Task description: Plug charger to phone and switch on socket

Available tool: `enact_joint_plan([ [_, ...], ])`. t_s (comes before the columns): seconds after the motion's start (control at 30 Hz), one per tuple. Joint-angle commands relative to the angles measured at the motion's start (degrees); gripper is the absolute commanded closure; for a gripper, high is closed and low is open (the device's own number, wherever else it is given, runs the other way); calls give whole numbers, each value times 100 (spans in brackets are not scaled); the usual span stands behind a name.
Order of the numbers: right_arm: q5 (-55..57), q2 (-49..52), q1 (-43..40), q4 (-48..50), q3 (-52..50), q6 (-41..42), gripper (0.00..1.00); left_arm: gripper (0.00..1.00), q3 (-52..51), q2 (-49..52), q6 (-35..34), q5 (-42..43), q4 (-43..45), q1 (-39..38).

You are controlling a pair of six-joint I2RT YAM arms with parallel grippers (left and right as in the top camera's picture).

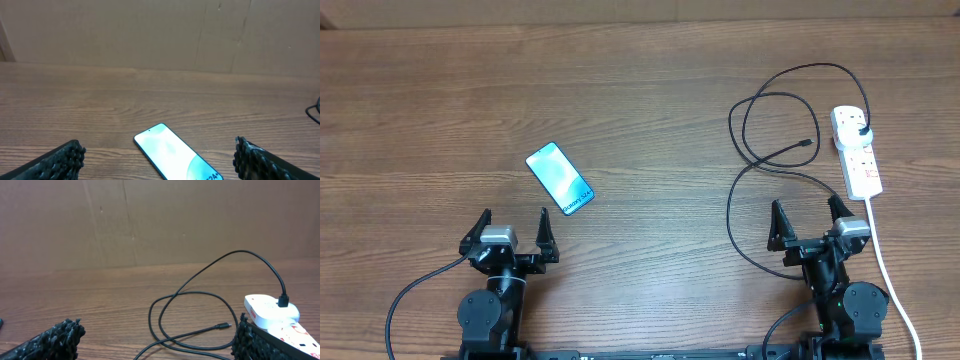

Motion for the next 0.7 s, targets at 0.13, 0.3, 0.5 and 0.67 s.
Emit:
enact_joint_plan([
  [0.13, 50, -68, 7, 22, -61, -22, 0, 0, -26, -61, 127, -17, -13, 68],
  [0.3, 50, -68, 7, 22, -61, -22, 0, 0, -26, -59, 127, -15, -28, 68],
  [0.5, 50, -68, 7, 22, -61, -22, 0, 0, -26, -59, 127, 7, -26, 68],
  [0.67, 50, -68, 7, 22, -61, -22, 0, 0, -26, -59, 125, 22, -26, 68],
])
